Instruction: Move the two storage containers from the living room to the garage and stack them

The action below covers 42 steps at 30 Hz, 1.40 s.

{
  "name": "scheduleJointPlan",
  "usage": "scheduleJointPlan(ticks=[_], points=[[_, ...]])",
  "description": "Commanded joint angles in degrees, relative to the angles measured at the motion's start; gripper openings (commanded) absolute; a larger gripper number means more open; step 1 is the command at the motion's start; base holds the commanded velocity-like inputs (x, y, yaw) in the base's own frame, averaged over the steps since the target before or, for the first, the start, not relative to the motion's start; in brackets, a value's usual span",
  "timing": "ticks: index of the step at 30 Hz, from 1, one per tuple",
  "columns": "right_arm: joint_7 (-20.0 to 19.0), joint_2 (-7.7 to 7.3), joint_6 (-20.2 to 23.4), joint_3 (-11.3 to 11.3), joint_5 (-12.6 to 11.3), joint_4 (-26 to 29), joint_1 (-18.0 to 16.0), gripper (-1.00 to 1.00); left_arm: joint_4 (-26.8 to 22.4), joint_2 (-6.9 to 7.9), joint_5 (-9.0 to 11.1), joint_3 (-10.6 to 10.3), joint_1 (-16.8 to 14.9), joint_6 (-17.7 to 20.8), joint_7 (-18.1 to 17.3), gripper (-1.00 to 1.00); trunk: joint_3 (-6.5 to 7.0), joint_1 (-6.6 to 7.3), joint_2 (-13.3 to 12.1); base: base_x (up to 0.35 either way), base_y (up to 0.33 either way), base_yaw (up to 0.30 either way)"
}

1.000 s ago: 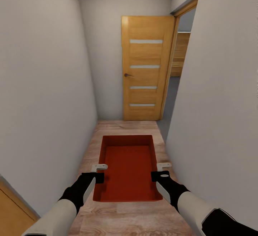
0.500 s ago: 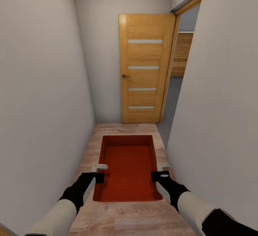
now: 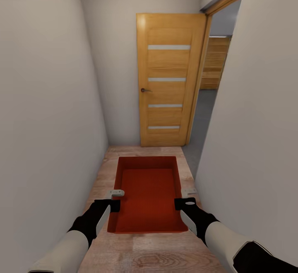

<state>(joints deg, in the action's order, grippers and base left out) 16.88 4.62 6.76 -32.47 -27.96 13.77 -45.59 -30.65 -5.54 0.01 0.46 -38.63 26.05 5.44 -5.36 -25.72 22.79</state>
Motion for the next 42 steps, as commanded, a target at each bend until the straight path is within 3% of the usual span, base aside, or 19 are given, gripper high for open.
scheduleJointPlan(ticks=[1, 15, 29, 42], points=[[0.35, 0.00, 0.35, -0.82, -1.57, -0.02, -0.03, -1.00, -0.20, -0.08, -2.03, 0.15, -0.04, -3.37, 0.54, -1.00, -0.13, -0.07, 0.13, 0.322, 0.000, 0.000], [0.35, -0.04, 0.35, -0.83, -1.57, -0.02, -0.03, -1.00, -0.76, -0.08, -1.96, 0.23, -0.04, -3.38, 0.80, -1.00, -0.13, -0.07, 0.13, 0.178, 0.004, 0.000], [0.35, -0.01, 0.35, -0.81, -1.57, 0.01, -0.03, -1.00, -0.55, -0.10, -1.95, 0.24, -0.04, -3.42, 0.72, -1.00, -0.13, -0.07, 0.13, 0.168, 0.246, -0.005], [0.35, 0.04, 0.35, -0.75, -1.57, -0.03, -0.03, -1.00, -0.88, -0.09, -1.95, 0.24, -0.04, -3.46, 0.96, -1.00, -0.13, -0.07, 0.13, 0.018, 0.019, -0.200]])
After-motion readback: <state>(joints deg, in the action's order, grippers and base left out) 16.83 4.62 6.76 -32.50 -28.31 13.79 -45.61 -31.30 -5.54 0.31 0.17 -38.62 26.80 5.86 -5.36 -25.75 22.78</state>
